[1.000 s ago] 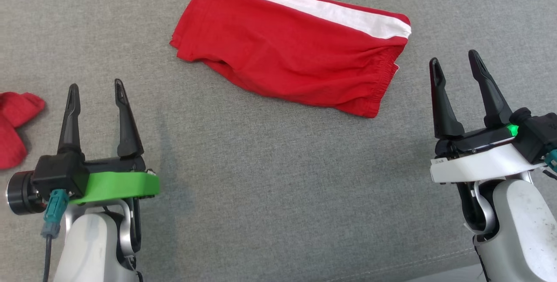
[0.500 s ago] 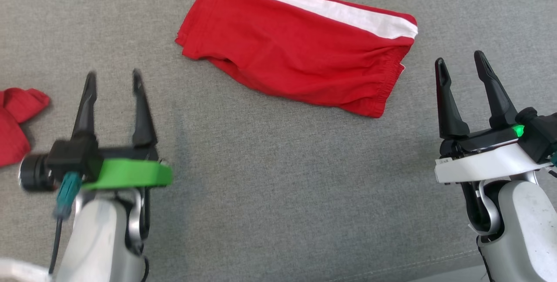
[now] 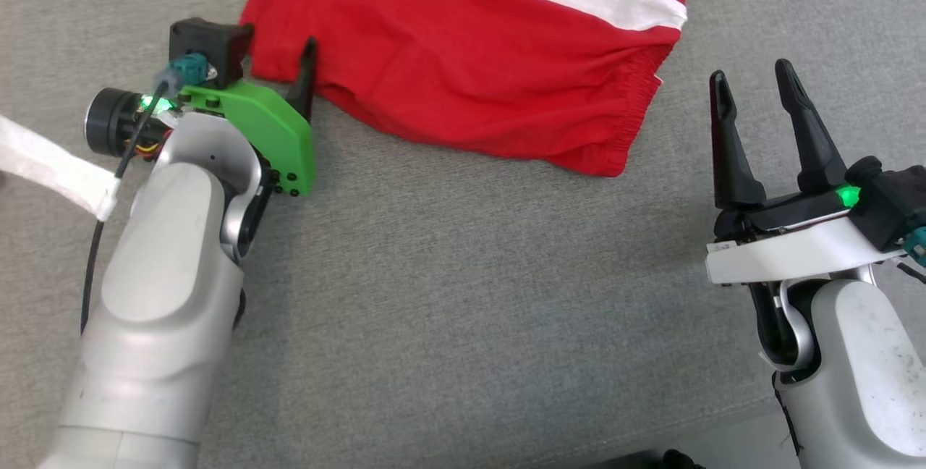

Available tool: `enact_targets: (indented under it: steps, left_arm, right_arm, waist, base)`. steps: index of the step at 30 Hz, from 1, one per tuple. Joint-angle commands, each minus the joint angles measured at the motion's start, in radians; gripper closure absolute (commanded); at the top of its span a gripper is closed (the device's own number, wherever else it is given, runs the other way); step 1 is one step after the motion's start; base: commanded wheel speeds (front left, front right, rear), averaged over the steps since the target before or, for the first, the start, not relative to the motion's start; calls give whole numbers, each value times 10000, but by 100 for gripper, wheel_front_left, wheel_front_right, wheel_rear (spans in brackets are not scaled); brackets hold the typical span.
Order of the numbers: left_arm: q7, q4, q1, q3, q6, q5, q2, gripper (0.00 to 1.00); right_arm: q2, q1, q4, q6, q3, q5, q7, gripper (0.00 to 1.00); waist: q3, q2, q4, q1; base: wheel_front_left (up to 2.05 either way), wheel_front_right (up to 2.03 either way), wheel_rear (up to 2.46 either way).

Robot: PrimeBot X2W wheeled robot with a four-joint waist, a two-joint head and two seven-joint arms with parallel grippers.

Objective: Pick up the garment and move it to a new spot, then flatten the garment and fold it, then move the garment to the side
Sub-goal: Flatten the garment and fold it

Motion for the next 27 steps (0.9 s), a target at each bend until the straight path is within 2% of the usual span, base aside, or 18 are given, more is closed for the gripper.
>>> enact_targets:
  steps: [1,7,11,14,15,16,17,22,27]
  left_arm:
    - [47,384,-298,70,-26,-49,88,0]
    - [801,1939,-633,-221,665,545,323,0]
    - [1260,2444,-698,-379,1142,874,499,0]
    - [1705,2758,-674,-365,1097,681,386,0]
    - [1917,2889,-651,-386,998,596,353,51]
    - [2022,2971,-618,-352,928,457,298,70]
    - [2157,3044,-631,-350,853,396,288,100]
    - [1776,2917,-514,-350,662,210,277,100]
    - [874,2037,304,-181,673,-125,184,100]
  right_arm:
    - [66,-131,73,1,24,86,-97,0]
    - [117,-69,342,1,-41,98,-192,0]
    - [149,-4,381,1,-63,46,-162,0]
    - [154,-44,361,1,-17,73,-93,0]
    - [152,-63,352,1,-7,74,-86,0]
    - [149,-79,342,1,7,78,-67,0]
    - [148,-99,335,1,30,90,-52,0]
    - [130,-45,398,1,88,152,-24,0]
    - [124,278,474,1,-7,113,5,0]
  waist:
    - [264,0,-294,0]
    - [220,0,-361,0]
    - [118,0,-285,0]
    - [61,0,-248,0]
    - [44,0,-240,0]
    - [34,0,-234,0]
    - [26,0,-233,0]
    - [-114,0,-246,0]
    - [-493,0,-133,0]
  base:
    - [0,0,0]
    - [0,0,0]
    - [0,0,0]
    - [0,0,0]
    - [0,0,0]
    - [0,0,0]
    - [0,0,0]
    - [0,0,0]
    - [0,0,0]
